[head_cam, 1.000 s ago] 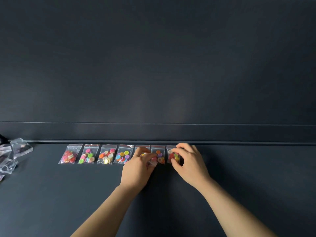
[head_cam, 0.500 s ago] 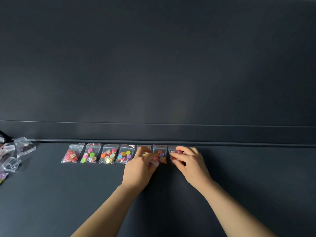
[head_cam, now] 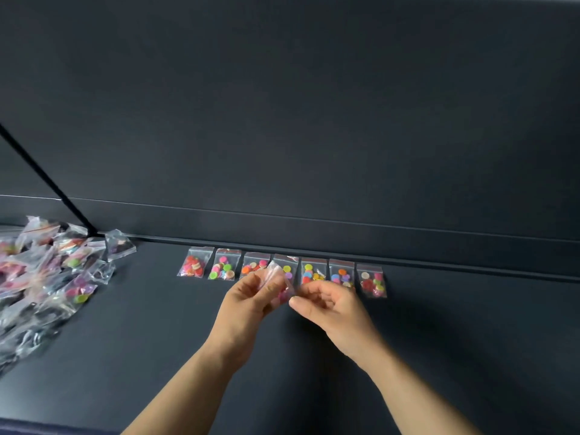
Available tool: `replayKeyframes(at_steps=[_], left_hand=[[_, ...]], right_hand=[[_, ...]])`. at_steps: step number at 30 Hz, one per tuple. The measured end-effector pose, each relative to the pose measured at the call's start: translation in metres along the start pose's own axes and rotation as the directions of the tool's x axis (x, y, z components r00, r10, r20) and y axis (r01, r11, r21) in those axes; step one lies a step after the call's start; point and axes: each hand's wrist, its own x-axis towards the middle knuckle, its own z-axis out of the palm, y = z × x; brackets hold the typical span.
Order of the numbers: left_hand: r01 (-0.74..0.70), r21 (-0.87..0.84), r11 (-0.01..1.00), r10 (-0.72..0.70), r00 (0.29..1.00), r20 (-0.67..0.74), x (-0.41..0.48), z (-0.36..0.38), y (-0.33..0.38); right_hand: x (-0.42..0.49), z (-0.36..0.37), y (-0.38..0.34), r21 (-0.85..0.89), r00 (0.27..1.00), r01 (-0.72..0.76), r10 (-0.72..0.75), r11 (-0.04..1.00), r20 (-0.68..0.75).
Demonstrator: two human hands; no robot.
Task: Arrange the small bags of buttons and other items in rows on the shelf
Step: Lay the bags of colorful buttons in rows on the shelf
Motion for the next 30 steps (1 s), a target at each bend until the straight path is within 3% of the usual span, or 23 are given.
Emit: replayKeyframes(at_steps=[10,16,20,30], left_hand=[[0.05,0.072,0.996,-0.051,0.999,0.005,-0.026,-0.102,0.028],[-0.032,0.401,0.915,0.052,0.998,-0.038,-0.015,-0.149,0.033],[-0.01,0.422,0.907,0.029,0.999,-0.039,-0.006,-0.17,0.037],[-0.149,0.767,0.624,0.133,0.988,0.084,0.015,-0.204,0.044]], right_hand=[[0.008,0.102,-0.011,0.001,0.989,-0.093,0.093,0.996,-0.111],[0.017,0.15,-0.008,-0.095,0.985,-0.136,0.124,0.986,-0.121],[0.027,0.173,-0.002,-0.105,0.97,-0.157,0.133,0.982,-0.205],[0.056,0.194,0.007,-0.29,0.972,-0.106,0.037,0.951,-0.233]])
